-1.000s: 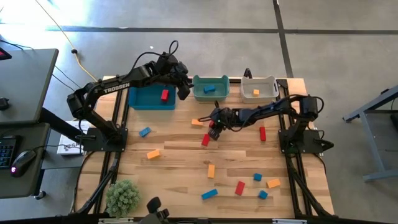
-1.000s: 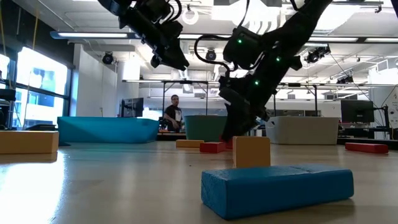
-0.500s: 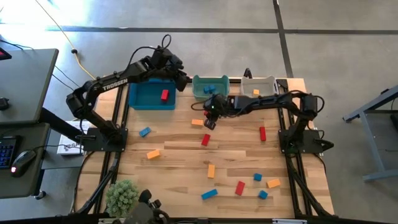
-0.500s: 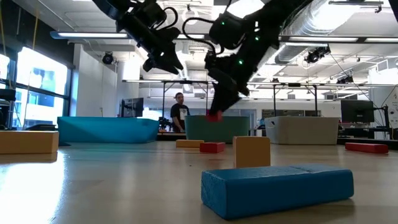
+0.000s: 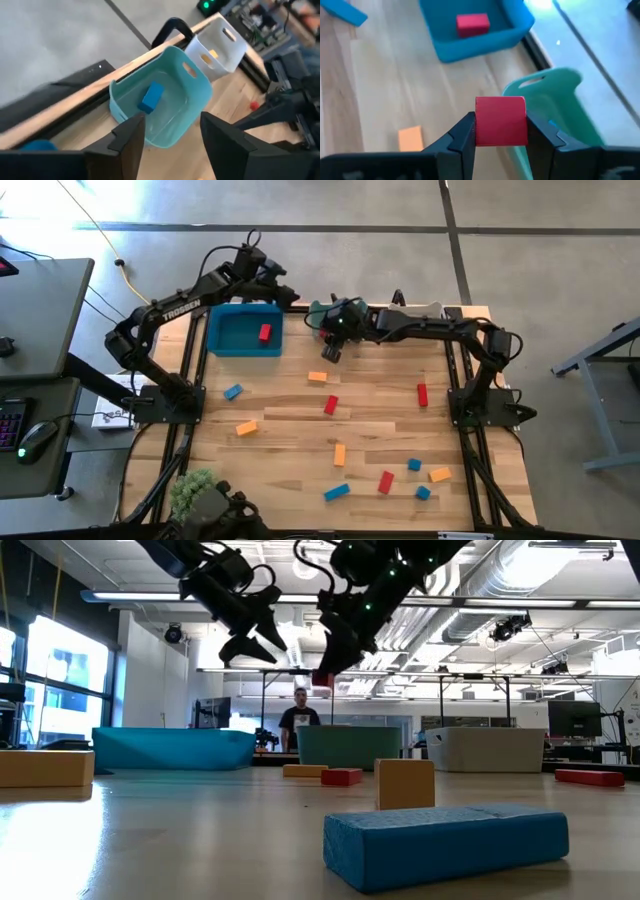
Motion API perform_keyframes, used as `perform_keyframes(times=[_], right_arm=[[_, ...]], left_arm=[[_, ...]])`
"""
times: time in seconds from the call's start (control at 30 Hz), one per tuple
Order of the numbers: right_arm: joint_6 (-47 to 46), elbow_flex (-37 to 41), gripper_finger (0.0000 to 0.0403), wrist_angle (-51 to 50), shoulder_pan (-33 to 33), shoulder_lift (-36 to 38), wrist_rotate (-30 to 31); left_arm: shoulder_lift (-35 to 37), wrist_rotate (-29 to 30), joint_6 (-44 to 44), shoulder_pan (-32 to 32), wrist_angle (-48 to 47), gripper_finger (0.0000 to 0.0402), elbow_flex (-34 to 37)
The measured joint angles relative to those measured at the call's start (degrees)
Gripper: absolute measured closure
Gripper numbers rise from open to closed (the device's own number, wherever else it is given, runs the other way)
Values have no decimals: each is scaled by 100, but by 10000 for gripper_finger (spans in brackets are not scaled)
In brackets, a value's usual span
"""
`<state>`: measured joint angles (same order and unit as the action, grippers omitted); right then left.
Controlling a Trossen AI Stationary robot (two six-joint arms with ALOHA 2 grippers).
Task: Sort & place blocks by color
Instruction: Put the red block into the blue bin
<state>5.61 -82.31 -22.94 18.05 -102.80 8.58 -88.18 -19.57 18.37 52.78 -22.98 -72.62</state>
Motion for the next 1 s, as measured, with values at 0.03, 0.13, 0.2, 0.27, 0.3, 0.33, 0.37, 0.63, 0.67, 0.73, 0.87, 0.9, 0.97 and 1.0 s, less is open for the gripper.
perform_keyframes(times=[0.03,0.13,0.2,0.27,0.3,0.33,0.37,0.63,0.67,0.73,0.87,0.9,0.97,1.0], right_arm=[[85,-48,291,-1,4,0,5],[406,-208,291,-12,-3,0,10],[607,-315,291,-10,-7,0,-2],[797,-423,291,-15,-12,0,0],[887,-482,291,-16,-9,0,6],[993,-537,291,-5,-7,0,38],[1113,-598,291,1,-7,0,78],[1614,-839,290,-51,4,2,295],[1633,-839,290,-44,4,2,295],[1639,-839,290,-46,4,2,293],[1690,-839,290,-41,4,2,293],[1703,-840,290,-41,4,2,291],[1743,-840,290,-37,4,2,291],[1761,-839,290,-37,4,2,291]], left_arm=[[0,-102,152,29,-2,215,0],[0,-566,451,94,8,211,0],[0,-777,608,86,11,213,0],[0,-922,744,63,11,214,0],[0,-931,806,42,9,215,0],[0,-932,850,21,9,215,0],[0,-931,901,-7,11,215,0],[0,-931,1296,-303,11,215,0],[0,-931,1300,-346,11,215,0],[0,-931,1304,-425,11,215,0],[0,-929,1449,-568,11,215,0],[0,-929,1448,-601,11,215,0],[0,-929,1461,-658,11,215,0],[0,-929,1467,-692,11,216,0]])
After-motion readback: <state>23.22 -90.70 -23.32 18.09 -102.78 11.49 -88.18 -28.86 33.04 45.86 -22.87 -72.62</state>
